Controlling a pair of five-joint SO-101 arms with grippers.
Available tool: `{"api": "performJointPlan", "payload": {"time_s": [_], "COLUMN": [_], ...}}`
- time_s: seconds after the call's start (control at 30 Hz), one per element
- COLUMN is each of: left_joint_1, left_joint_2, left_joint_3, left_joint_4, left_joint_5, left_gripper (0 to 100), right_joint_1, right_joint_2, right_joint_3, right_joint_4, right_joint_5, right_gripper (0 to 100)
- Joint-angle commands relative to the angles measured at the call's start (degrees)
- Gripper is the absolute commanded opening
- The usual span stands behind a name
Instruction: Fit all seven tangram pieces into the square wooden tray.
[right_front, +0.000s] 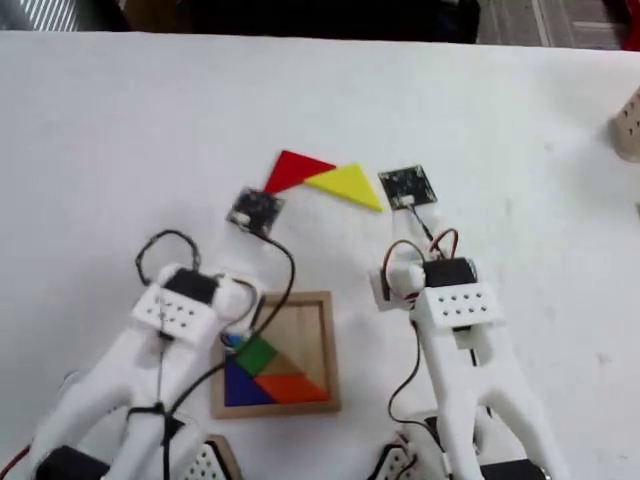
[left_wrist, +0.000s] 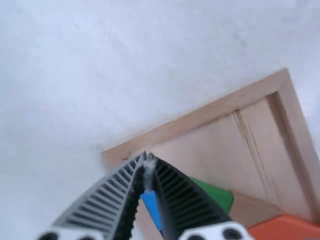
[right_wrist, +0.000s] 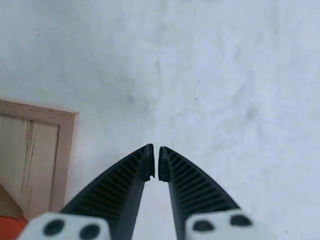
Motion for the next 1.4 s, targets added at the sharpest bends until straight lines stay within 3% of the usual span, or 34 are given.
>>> {"api": "performJointPlan", "payload": {"time_s": [0.0, 0.27, 0.57, 0.73, 0.93, 1.13, 1.37], "left_joint_1": [0.4, 13.4, 13.5, 13.8, 13.8, 13.6, 12.2], "left_joint_2": [-8.4, -9.8, -9.5, 1.9, 11.4, 11.4, 11.4], "left_joint_3": [2.6, 9.0, 10.4, 8.0, 0.8, 0.8, 0.7], "left_joint_4": [-2.8, -10.6, -10.6, -14.3, -7.3, -2.7, -1.4], "left_joint_5": [-0.5, 0.4, 3.4, 3.5, 3.3, -7.1, -10.0], "left_gripper": [2, 2, 2, 2, 2, 2, 2], "right_joint_1": [0.3, 0.3, 0.3, 0.3, 0.3, 0.3, 0.3], "right_joint_2": [-1.5, -1.5, -1.5, -1.5, -1.5, -1.5, -1.5], "right_joint_3": [-0.4, -0.4, -0.4, -0.4, -0.4, -0.4, -0.4], "right_joint_4": [-1.3, -1.3, -1.3, -1.3, -1.3, -1.3, -1.3], "right_joint_5": [1.0, 1.0, 1.0, 1.0, 1.0, 1.0, 1.0], "right_gripper": [2.0, 2.1, 2.1, 2.1, 1.9, 1.9, 1.9]}}
